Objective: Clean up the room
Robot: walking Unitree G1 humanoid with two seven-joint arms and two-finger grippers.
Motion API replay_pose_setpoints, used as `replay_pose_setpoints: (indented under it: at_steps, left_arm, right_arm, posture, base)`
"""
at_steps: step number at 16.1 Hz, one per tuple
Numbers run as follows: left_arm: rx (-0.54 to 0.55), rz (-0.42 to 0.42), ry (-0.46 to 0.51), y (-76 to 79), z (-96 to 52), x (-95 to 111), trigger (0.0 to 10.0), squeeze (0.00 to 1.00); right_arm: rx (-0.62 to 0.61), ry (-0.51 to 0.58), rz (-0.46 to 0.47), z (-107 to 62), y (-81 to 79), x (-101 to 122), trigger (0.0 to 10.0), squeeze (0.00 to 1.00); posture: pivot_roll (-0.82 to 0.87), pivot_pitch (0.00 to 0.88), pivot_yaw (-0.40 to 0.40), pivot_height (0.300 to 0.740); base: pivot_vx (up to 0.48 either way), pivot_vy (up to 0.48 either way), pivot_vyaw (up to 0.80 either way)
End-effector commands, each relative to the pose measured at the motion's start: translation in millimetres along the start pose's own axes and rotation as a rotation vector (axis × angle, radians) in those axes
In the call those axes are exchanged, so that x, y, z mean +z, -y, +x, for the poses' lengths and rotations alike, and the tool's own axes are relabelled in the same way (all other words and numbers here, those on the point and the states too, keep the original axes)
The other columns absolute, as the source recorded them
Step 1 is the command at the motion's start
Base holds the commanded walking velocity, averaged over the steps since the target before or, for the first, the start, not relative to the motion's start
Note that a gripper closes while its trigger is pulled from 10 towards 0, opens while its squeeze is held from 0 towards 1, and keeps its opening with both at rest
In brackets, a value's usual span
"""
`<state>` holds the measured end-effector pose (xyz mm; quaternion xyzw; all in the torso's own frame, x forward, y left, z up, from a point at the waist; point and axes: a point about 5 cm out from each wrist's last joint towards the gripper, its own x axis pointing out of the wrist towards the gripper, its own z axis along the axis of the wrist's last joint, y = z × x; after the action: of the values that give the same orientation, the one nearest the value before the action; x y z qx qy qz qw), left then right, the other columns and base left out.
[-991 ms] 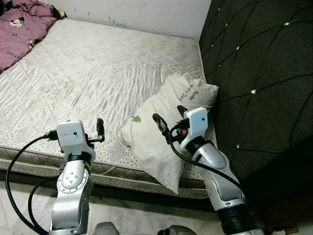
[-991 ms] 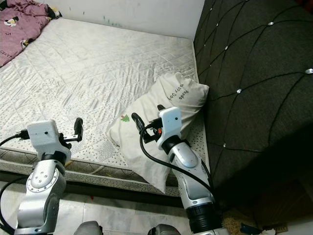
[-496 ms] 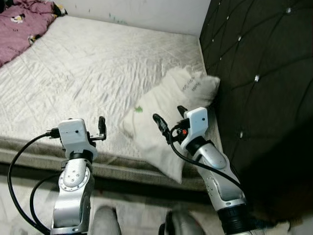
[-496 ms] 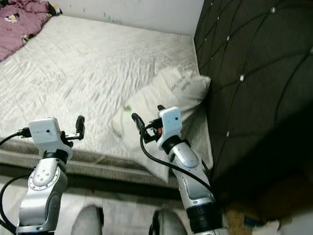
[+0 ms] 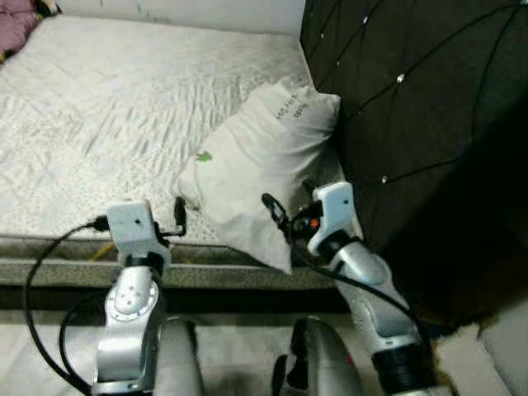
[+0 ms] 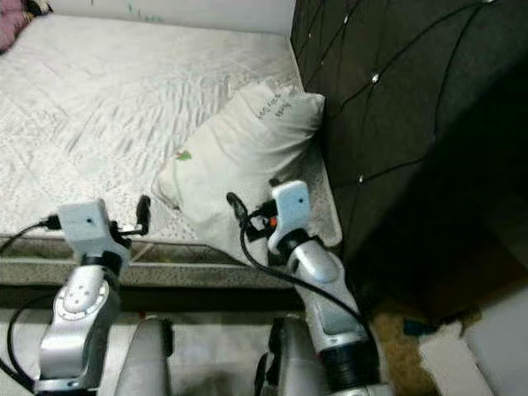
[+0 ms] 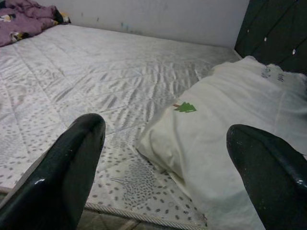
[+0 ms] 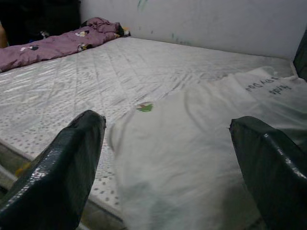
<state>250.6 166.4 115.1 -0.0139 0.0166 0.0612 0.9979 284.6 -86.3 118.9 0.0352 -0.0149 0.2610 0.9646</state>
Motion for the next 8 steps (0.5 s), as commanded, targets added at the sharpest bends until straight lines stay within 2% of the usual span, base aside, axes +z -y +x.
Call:
replay_pose_setpoints:
  at_steps: [1, 6, 8]
  left_arm:
    - [-0.015, -0.002, 0.013, 1.1, 0.9, 2.4, 10.0, 0.00]
    - [-0.027, 0.002, 0.020, 2.2, 2.3, 3.2, 10.0, 0.00]
    - [-0.031, 0.003, 0.021, 2.4, 2.4, 3.3, 10.0, 0.00]
  right_arm:
    - [0.004, 0.012, 0.001, 1.2, 0.3, 4.2, 10.0, 0.00]
    - [0.007, 0.013, 0.002, 3.0, 0.0, 3.9, 10.0, 0.00]
    - [0.007, 0.013, 0.003, 3.5, -0.5, 3.9, 10.0, 0.00]
  posture:
    - [0.08, 0.031, -0.090, 0.623]
    - [0.08, 0.028, -0.087, 0.623]
    - [0.08, 0.028, -0.087, 0.623]
  base:
    - [0.390, 0.000, 0.00]
    - [0.449, 0.000, 0.00]
    - [0.334, 0.000, 0.00]
